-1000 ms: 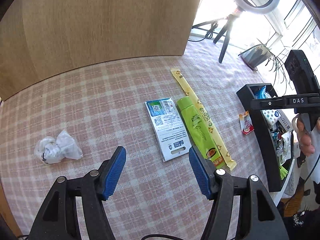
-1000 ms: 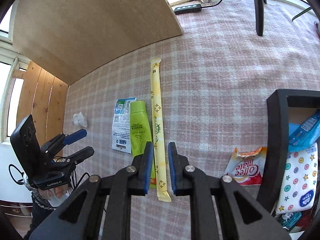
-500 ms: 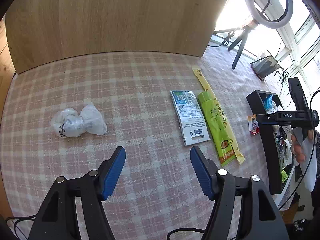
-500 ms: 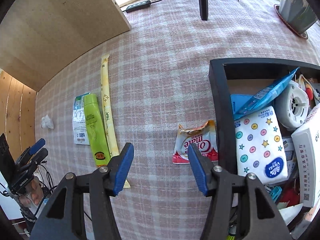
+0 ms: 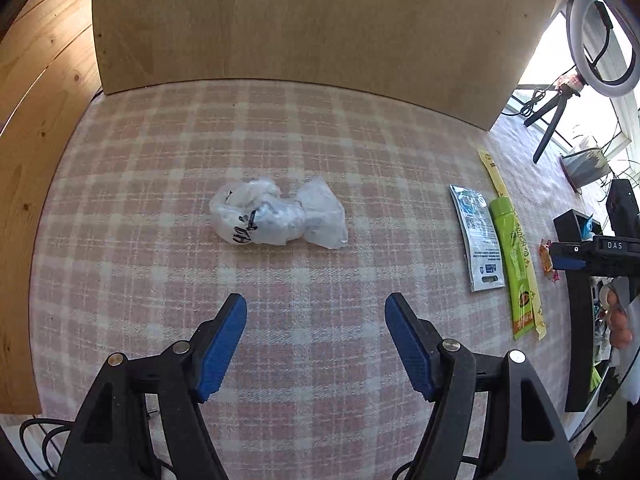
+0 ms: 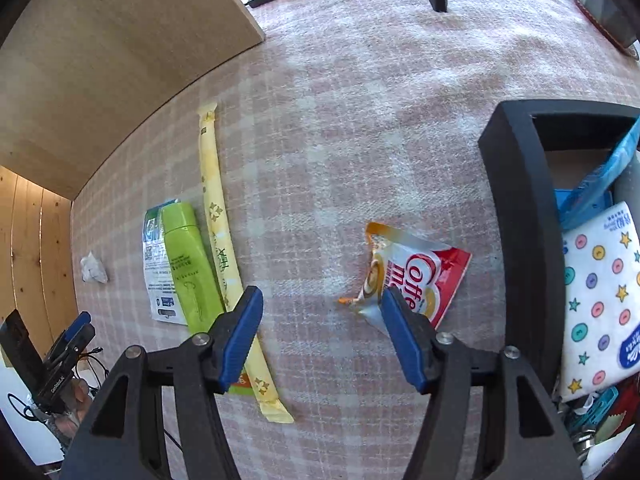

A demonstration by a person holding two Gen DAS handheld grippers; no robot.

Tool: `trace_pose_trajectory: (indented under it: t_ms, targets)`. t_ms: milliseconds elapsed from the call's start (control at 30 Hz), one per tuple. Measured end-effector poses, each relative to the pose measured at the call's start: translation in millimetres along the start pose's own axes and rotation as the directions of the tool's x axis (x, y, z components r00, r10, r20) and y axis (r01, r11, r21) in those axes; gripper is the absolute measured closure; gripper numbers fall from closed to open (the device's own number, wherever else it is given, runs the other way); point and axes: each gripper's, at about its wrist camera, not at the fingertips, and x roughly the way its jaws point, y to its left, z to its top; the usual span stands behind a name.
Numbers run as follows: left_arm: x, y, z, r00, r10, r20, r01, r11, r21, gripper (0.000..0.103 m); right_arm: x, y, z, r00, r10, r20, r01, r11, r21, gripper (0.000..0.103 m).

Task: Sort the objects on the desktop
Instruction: 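Grasp the white plastic bag with the left tool while the right tool grasps the Coffee-mate sachet, then carry the bag and sachet into the black bin and release both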

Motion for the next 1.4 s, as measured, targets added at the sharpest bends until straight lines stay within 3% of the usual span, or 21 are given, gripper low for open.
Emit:
trace_pose_trajectory:
  t_ms: [100,200,300,533,733,800,900,1033,1100,1167,1300,1367,1400]
  targets:
    - [-5.1,2.0,8.4,0.999,0.027,0.026,-0.028,0.999,0.022,0.033,-7.2,-1.2,2.2,0.998,0.064,0.005,-0.064,0.998,0.018,0.041]
    - [-6.1,4.0,18.9,0.998,0.062,0.013,-0.063,0.997,0.037,0.032,-20.5,-2.7,1.6,0.998,-0.027,0.049,0.028,0.999,-0.026,0.041]
    - [1.9,6.1,26.6,1.0,-0.007,-0.026,0.007,1.0,-0.013,0.028,-21.0,-5.3,1.0,0.992,-0.111,0.051,0.114,0.992,-0.05,0.041]
    - [24.8,18.5,51.2,0.997,-0.045,-0.055,0.036,0.988,-0.15,0.028,6.3,1.9,14.3,0.982,-0.188,0.034,0.189,0.98,-0.058,0.04]
    - [43.0,10.5,69.7,0.999,-0.011,-0.053,0.005,0.992,-0.125,0.03,12.8,13.6,22.0,0.976,-0.216,0.041,0.219,0.968,-0.12,0.038]
    - [49.5,1.3,69.9,0.997,0.04,-0.066,-0.046,0.996,-0.082,0.038,14.9,19.8,21.2,0.976,-0.212,0.05,0.217,0.966,-0.143,0.038]
    - [53.8,-15.1,66.4,0.988,0.148,-0.043,-0.148,0.989,0.005,0.042,18.4,28.9,14.3,0.97,-0.233,0.067,0.242,0.951,-0.192,0.04]
    - [51.7,-24.6,60.6,0.979,0.204,0.0,-0.204,0.979,0.016,0.053,23.6,42.7,-1.1,0.958,-0.269,0.096,0.284,0.931,-0.23,0.051]
    - [47.7,-34.5,52.7,0.979,0.204,0.024,-0.204,0.979,0.0,0.065,30.2,45.3,-4.9,0.956,-0.274,0.105,0.292,0.925,-0.243,0.056]
    - [41.8,-37.8,28.1,0.977,0.209,0.038,-0.207,0.978,-0.029,0.066,29.0,45.7,-6.8,0.956,-0.272,0.111,0.293,0.921,-0.259,0.059]
    - [33.9,-38.4,8.3,0.982,0.184,0.046,-0.181,0.981,-0.062,0.068,25.7,37.9,-10.0,0.958,-0.257,0.129,0.283,0.92,-0.269,0.062]
    - [26.3,-30.0,-13.6,0.987,0.155,0.046,-0.151,0.986,-0.075,0.069,25.4,24.6,-8.8,0.964,-0.233,0.128,0.26,0.929,-0.262,0.074]
    - [24.3,-31.3,-18.7,0.987,0.152,0.046,-0.148,0.986,-0.073,0.069,30.0,19.5,-9.7,0.965,-0.23,0.126,0.255,0.931,-0.259,0.074]
